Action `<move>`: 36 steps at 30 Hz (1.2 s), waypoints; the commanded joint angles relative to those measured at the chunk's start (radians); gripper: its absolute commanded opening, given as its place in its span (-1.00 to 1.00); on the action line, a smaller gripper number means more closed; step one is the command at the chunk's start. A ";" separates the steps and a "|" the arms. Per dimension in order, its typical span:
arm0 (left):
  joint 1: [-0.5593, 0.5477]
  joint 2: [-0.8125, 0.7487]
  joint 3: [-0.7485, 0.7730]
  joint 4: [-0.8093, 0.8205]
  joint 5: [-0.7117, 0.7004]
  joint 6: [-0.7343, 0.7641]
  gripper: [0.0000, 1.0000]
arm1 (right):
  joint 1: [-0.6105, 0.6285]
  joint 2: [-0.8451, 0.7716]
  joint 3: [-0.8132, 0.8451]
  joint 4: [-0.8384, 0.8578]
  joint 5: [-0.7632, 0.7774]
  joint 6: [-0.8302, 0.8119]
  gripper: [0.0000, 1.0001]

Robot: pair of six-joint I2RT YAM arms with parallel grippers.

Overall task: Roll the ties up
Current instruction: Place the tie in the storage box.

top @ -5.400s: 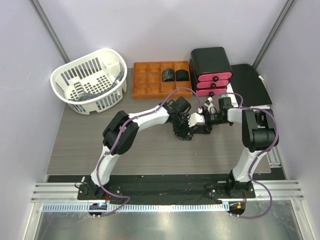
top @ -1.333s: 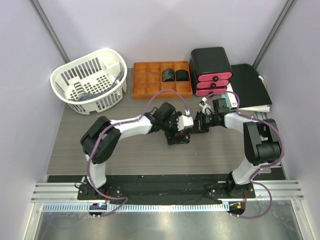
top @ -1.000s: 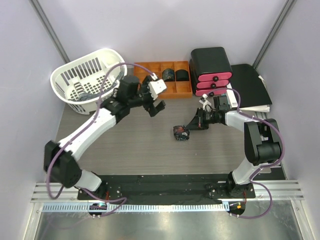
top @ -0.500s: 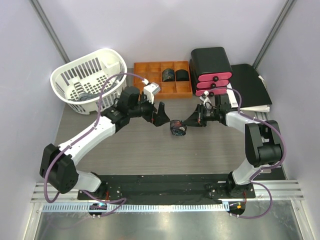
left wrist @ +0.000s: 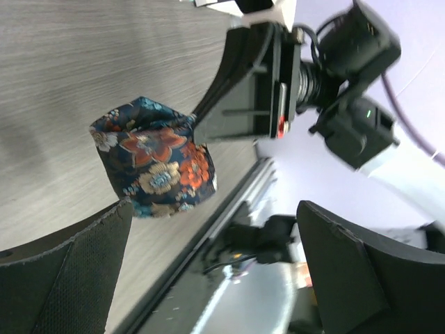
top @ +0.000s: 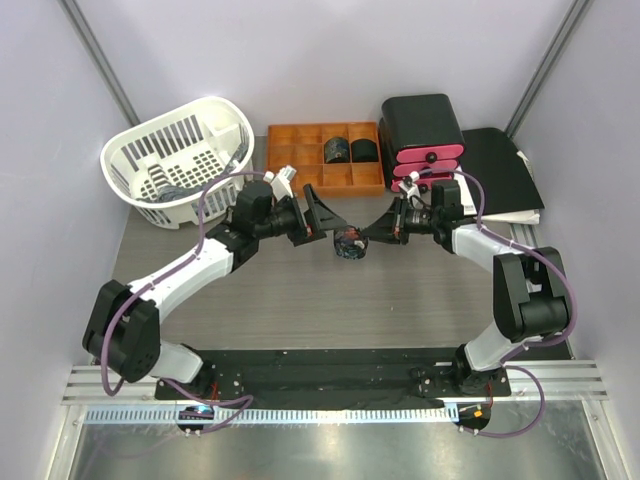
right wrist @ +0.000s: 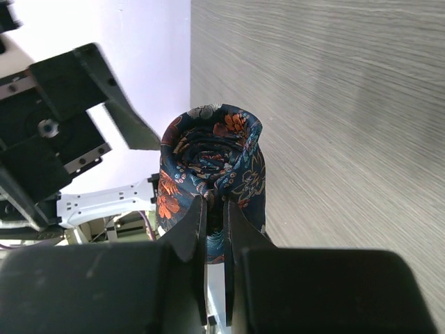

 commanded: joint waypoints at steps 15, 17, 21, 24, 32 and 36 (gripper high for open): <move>0.037 0.107 -0.055 0.192 0.144 -0.309 0.87 | 0.073 -0.060 0.019 0.247 -0.027 0.216 -0.98; 0.037 0.116 -0.072 0.233 0.146 -0.328 0.80 | 0.077 -0.056 0.024 0.255 -0.027 0.225 -0.97; 0.037 0.124 -0.087 0.285 0.146 -0.357 0.66 | 0.086 -0.053 0.030 0.266 -0.024 0.241 -0.98; 0.036 0.127 -0.092 0.296 0.155 -0.371 0.58 | 0.092 -0.048 0.027 0.283 -0.021 0.250 -0.98; 0.028 0.133 -0.106 0.333 0.158 -0.397 0.46 | 0.112 -0.028 0.022 0.353 -0.022 0.306 -0.97; 0.028 0.135 -0.109 0.339 0.160 -0.403 0.41 | 0.115 -0.017 0.024 0.381 -0.022 0.326 -0.98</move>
